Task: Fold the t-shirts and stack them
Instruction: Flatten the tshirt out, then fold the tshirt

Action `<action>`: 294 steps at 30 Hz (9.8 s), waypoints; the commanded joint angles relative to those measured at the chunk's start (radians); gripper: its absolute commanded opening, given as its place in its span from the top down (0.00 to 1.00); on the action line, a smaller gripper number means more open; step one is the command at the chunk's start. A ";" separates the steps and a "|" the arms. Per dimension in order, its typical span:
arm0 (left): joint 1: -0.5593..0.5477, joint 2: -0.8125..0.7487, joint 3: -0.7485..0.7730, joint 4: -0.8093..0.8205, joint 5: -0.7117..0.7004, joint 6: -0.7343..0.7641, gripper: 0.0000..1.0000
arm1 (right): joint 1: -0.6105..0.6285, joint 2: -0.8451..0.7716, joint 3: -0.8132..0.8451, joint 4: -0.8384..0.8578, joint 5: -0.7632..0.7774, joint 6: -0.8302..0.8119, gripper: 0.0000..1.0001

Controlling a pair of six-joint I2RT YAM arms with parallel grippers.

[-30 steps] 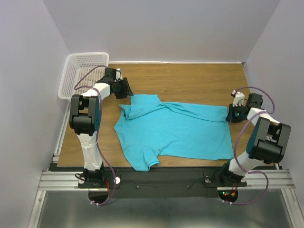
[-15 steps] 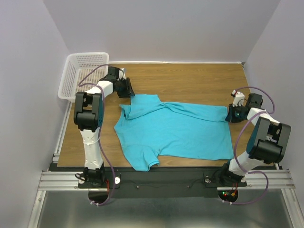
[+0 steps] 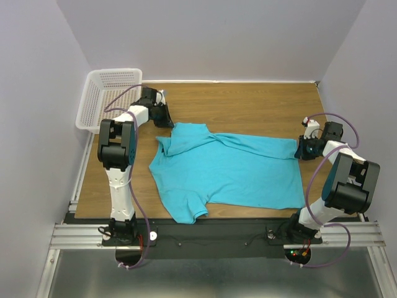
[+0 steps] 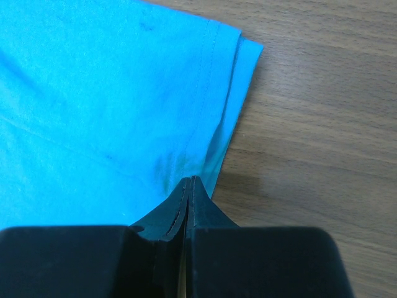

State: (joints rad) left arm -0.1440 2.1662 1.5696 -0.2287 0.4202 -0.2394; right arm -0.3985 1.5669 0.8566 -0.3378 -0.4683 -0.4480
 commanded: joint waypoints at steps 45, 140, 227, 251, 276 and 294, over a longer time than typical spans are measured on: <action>0.021 -0.554 -0.036 0.269 -0.008 -0.014 1.00 | -0.007 -0.073 0.521 -0.079 -0.296 0.255 1.00; -0.039 -0.030 0.072 0.612 -0.199 -0.156 1.00 | 0.003 0.487 0.599 0.447 -0.201 0.614 1.00; 0.011 -0.752 -0.594 0.517 -0.063 0.040 1.00 | -0.076 0.234 0.309 0.451 -0.242 0.532 0.99; 0.011 -0.816 -0.678 0.479 -0.054 0.038 1.00 | -0.099 0.232 0.271 0.450 -0.259 0.523 1.00; 0.011 -0.878 -0.750 0.428 -0.023 0.055 1.00 | -0.109 0.278 0.249 0.434 -0.244 0.506 0.99; 0.009 -0.868 -0.760 0.407 -0.024 0.061 1.00 | -0.140 0.271 0.223 0.399 -0.280 0.462 0.99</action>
State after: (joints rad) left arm -0.1417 1.3224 0.8238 0.1646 0.3927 -0.1940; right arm -0.5144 1.8595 1.1004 0.0521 -0.7246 0.0433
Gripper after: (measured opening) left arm 0.025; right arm 0.012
